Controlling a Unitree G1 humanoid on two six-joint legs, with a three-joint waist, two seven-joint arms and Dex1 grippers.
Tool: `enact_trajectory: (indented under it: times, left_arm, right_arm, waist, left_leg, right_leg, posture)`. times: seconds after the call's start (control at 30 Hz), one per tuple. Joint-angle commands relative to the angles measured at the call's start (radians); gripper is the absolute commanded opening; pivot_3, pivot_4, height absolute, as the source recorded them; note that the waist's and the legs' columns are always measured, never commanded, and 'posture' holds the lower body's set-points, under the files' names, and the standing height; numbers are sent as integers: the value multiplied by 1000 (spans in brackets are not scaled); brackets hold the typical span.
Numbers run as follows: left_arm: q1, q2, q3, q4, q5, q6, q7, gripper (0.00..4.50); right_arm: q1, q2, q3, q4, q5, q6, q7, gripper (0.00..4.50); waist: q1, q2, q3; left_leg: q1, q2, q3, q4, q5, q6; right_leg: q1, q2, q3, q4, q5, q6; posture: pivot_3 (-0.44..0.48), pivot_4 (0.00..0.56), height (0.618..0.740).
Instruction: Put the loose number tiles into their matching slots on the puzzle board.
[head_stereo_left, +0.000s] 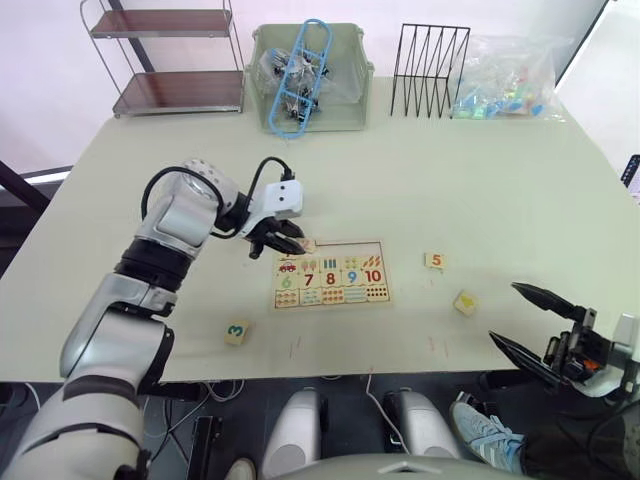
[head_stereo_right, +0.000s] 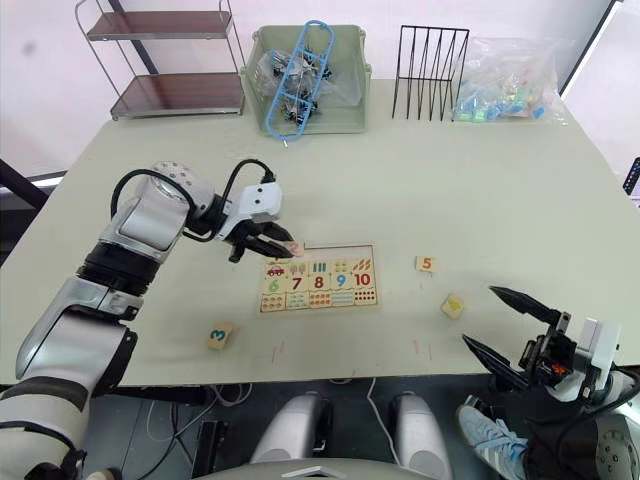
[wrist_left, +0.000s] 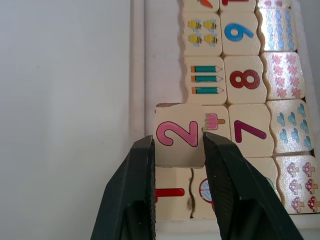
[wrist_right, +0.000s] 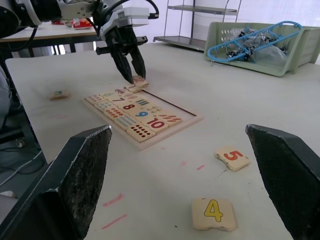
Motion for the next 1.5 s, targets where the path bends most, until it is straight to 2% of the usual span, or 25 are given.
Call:
enact_trajectory:
  times: [0.03,0.47,1.1,1.17,1.23,1.27,1.3,1.37,1.5]
  left_arm:
    - [-6,5,-2,-41,17,35,21,902]
    - [-6,-27,-24,-24,47,7,69,902]
    - [-25,-44,-39,-5,59,4,52,902]
    - [-30,-42,-35,-11,53,22,43,1916]
    - [-34,-37,-31,-20,47,41,32,2467]
    - [-36,-34,-29,-24,45,48,27,3183]
    - [-38,-32,-26,-27,43,54,24,3441]
    - [-45,-32,-16,-33,35,78,16,4420]
    - [-63,-25,-6,-41,14,123,-5,4420]
  right_arm:
    - [3,-6,0,-41,9,0,-8,4500]
    - [18,-8,2,-56,10,3,-20,4500]
    - [22,-3,15,-69,4,-2,-52,4500]
    - [19,-2,16,-69,2,-3,-54,4500]
    - [17,-3,16,-68,2,-4,-55,4500]
    - [16,-3,16,-67,1,-4,-55,4500]
    - [16,-3,17,-67,1,-4,-56,4500]
    - [14,-4,17,-66,0,-4,-56,4500]
    - [12,-5,19,-66,-1,-6,-59,4500]
  waist:
    - [0,0,0]
    - [1,0,0]
    - [1,0,0]
    - [1,0,0]
    - [0,0,0]
    - [0,0,0]
    - [0,0,0]
    - [0,0,0]
    - [1,0,0]
  left_leg:
    - [0,0,0,0,0,0]
    - [0,0,0,0,0,0]
    - [0,0,0,0,0,0]
    - [0,0,0,0,0,0]
    - [0,0,0,0,0,0]
    - [0,0,0,0,0,0]
    - [0,0,0,0,0,0]
    - [0,0,0,0,0,0]
    - [0,0,0,0,0,0]
  right_leg:
    - [0,0,0,0,0,0]
    - [0,0,0,0,0,0]
    - [0,0,0,0,0,0]
    - [0,0,0,0,0,0]
    - [0,0,0,0,0,0]
    - [0,0,0,0,0,0]
    - [0,0,0,0,0,0]
    - [0,0,0,0,0,0]
    - [0,0,0,0,0,0]
  posture:
    - [0,150,740]
    - [0,150,740]
    - [0,150,740]
    - [0,150,740]
    - [0,150,740]
    - [0,150,740]
    - [0,150,740]
    - [0,150,740]
    - [0,150,740]
